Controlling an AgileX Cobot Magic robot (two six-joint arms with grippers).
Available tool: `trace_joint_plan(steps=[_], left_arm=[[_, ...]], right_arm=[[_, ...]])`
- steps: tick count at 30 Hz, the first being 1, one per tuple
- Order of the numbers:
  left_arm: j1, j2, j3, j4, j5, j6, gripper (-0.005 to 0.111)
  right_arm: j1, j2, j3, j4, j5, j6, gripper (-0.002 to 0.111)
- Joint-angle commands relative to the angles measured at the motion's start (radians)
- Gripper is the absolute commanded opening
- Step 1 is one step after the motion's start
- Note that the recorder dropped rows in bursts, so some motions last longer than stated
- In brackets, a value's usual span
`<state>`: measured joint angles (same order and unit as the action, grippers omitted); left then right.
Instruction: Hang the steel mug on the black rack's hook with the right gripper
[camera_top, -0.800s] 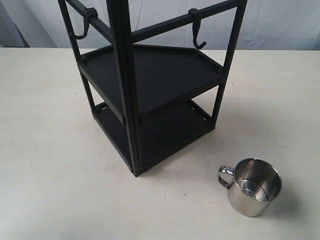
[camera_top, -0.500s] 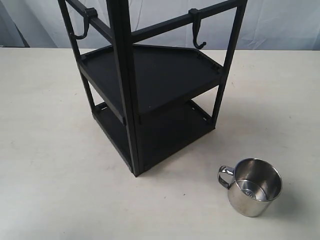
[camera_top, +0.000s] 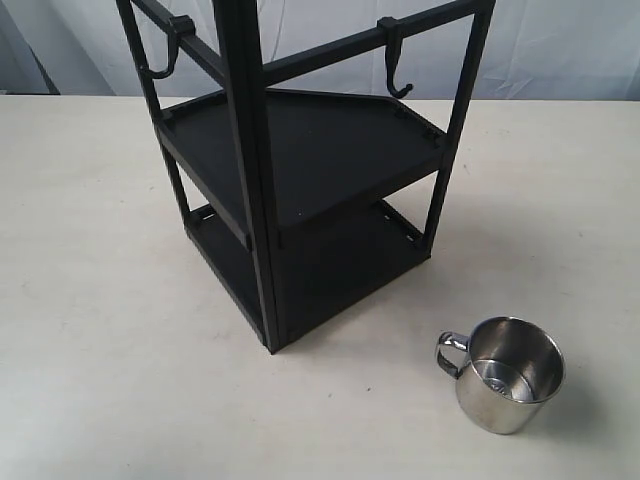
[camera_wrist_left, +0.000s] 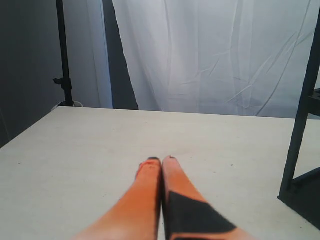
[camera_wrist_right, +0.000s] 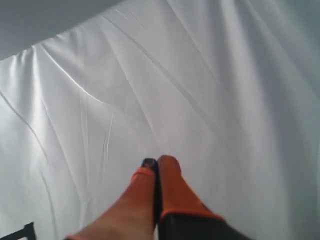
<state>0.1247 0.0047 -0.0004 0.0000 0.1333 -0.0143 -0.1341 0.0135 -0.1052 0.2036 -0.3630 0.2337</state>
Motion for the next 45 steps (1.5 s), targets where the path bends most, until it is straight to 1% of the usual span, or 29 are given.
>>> trace_joint_plan(steps=[1,4,7,9,12,13,15,17,21,22,24,31,32,33,34,36,39,40,42,45], left_arm=[[-0.007,-0.005,0.000,0.000,-0.005,-0.002,0.002],[-0.007,-0.005,0.000,0.000,-0.005,-0.002,0.002],[-0.007,-0.005,0.000,0.000,-0.005,-0.002,0.002],[-0.007,-0.005,0.000,0.000,-0.005,-0.002,0.002],[-0.007,-0.005,0.000,0.000,-0.005,-0.002,0.002],[-0.007,-0.005,0.000,0.000,-0.005,-0.002,0.002],[-0.007,-0.005,0.000,0.000,-0.005,-0.002,0.002],[-0.007,-0.005,0.000,0.000,-0.005,-0.002,0.002],[-0.007,-0.005,0.000,0.000,-0.005,-0.002,0.002],[-0.007,-0.005,0.000,0.000,-0.005,-0.002,0.002],[-0.007,-0.005,0.000,0.000,-0.005,-0.002,0.002],[-0.007,-0.005,0.000,0.000,-0.005,-0.002,0.002],[-0.007,-0.005,0.000,0.000,-0.005,-0.002,0.002],[-0.007,-0.005,0.000,0.000,-0.005,-0.002,0.002],[-0.007,-0.005,0.000,0.000,-0.005,-0.002,0.002],[-0.007,-0.005,0.000,0.000,-0.005,-0.002,0.002],[-0.007,-0.005,0.000,0.000,-0.005,-0.002,0.002],[-0.007,-0.005,0.000,0.000,-0.005,-0.002,0.002],[-0.007,-0.005,0.000,0.000,-0.005,-0.002,0.002],[-0.007,-0.005,0.000,0.000,-0.005,-0.002,0.002]], right_arm=[[-0.005,0.117,-0.183,-0.099,-0.063,-0.271,-0.001],[-0.005,0.259,-0.331,-0.198,0.049,-0.291,-0.001],[-0.005,0.428,-0.495,-0.367,0.315,-0.291,-0.001],[-0.005,0.562,-0.599,-0.494,0.557,-0.293,-0.001],[0.011,0.747,-0.724,-0.544,0.959,-0.295,-0.001],[0.035,0.793,-0.749,-0.537,1.051,-0.295,-0.001],[0.093,0.851,-0.777,-0.465,1.161,-0.295,-0.001],[0.161,0.887,-0.787,-0.326,1.262,-0.326,-0.001],[0.291,0.958,-0.774,0.022,1.480,-0.528,-0.001],[0.326,0.977,-0.758,0.086,1.500,-0.565,-0.001],[0.388,1.006,-0.726,0.129,1.487,-0.575,-0.001],[0.574,1.088,-0.630,0.122,1.459,-0.575,-0.001],[0.593,1.100,-0.619,0.118,1.453,-0.575,0.000],[0.616,1.112,-0.612,0.109,1.439,-0.580,0.003],[0.637,1.122,-0.602,0.100,1.424,-0.580,0.009],[0.668,1.141,-0.596,0.071,1.381,-0.580,0.025],[0.690,1.173,-0.596,0.030,1.321,-0.580,0.058],[0.695,1.186,-0.596,0.011,1.299,-0.578,0.064],[0.695,1.219,-0.596,-0.010,1.279,-0.578,0.061],[0.695,1.276,-0.596,-0.037,1.270,-0.578,0.051]])
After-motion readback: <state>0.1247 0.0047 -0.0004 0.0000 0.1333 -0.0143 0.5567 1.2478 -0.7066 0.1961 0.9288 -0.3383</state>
